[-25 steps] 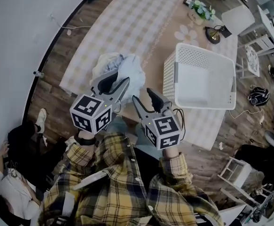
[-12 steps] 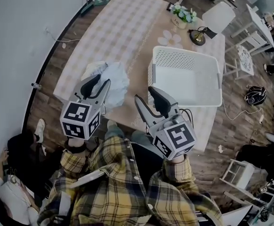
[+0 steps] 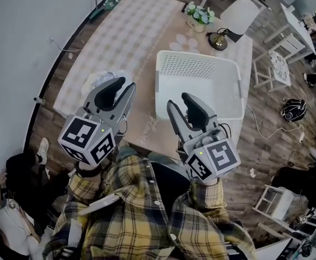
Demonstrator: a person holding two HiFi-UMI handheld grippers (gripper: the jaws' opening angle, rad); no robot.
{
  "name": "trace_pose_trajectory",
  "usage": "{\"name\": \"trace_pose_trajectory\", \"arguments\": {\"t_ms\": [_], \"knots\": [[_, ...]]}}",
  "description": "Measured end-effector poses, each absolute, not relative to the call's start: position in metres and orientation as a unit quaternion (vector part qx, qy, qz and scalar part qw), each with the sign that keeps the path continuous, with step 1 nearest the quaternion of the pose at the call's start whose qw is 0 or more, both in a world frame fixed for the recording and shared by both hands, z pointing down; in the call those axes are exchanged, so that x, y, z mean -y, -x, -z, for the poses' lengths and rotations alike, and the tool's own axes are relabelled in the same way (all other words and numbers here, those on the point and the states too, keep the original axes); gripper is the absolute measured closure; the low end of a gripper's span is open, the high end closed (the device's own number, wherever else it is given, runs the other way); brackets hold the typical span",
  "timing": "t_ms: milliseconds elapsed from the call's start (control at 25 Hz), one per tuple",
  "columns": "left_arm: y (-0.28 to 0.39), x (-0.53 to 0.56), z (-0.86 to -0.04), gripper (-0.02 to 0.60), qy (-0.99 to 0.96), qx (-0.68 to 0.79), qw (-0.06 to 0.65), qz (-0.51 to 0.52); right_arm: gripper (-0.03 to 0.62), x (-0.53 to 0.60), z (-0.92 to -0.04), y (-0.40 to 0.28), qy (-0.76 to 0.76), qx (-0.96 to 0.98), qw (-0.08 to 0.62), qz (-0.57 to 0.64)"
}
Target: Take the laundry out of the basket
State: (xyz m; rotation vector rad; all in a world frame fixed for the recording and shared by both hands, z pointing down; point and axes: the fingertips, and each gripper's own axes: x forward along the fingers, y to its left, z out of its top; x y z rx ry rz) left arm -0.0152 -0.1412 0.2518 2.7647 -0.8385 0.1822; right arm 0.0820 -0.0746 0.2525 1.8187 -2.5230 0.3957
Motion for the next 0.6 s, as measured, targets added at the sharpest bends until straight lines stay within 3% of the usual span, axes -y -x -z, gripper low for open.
{"name": "trace_pose_trajectory", "arguments": {"t_ms": [200,320,400,600], "knots": [[-0.057,0.106,-0.224,0.449,-0.966,0.233,0.115,-0.015,0.54,0.055,-0.237,-0.139,-0.611,0.784,-0.011,-0.106],[-0.092,0.081,-0.215,0.518,-0.973,0.211,0.094,-0.001,0.594,0.041,-0.23,-0.165,-0.614,0.782,-0.026,-0.106],[-0.11,0.067,-0.213,0.56,-0.977,0.2,0.079,-0.002,0.599,0.033,-0.228,-0.178,-0.612,0.783,-0.035,-0.107],[-0.138,0.045,-0.217,0.565,-0.982,0.175,0.069,-0.011,0.599,0.024,-0.226,-0.195,-0.61,0.783,-0.052,-0.112]]}}
